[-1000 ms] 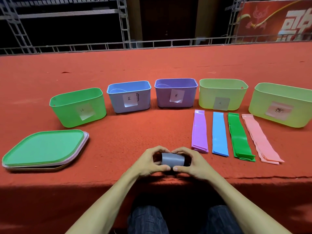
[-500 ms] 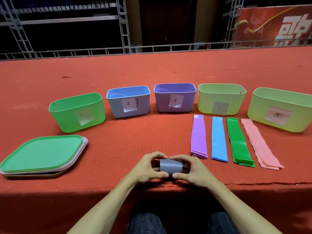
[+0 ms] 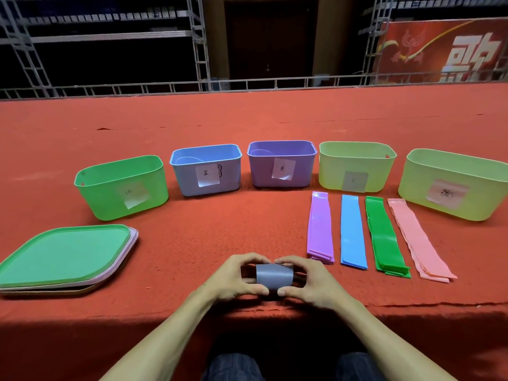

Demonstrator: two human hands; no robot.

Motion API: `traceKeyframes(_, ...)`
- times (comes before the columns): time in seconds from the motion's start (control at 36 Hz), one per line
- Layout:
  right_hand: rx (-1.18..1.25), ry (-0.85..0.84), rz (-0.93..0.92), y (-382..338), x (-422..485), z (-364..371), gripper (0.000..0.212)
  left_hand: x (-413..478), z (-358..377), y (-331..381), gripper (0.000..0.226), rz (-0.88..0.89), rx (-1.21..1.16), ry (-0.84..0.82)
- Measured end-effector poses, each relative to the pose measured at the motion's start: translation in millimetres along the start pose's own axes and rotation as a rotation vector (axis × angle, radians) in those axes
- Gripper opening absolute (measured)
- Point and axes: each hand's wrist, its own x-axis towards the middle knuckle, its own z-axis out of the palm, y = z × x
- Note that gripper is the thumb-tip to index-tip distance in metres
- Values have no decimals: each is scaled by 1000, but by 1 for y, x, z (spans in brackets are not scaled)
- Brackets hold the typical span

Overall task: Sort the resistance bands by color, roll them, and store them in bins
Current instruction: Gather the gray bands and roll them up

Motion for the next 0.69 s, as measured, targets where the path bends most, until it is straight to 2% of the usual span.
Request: traceKeyframes(0.69,-100,13,40,-4,2,-2,61,-3,2,0,50,16,2,-19)
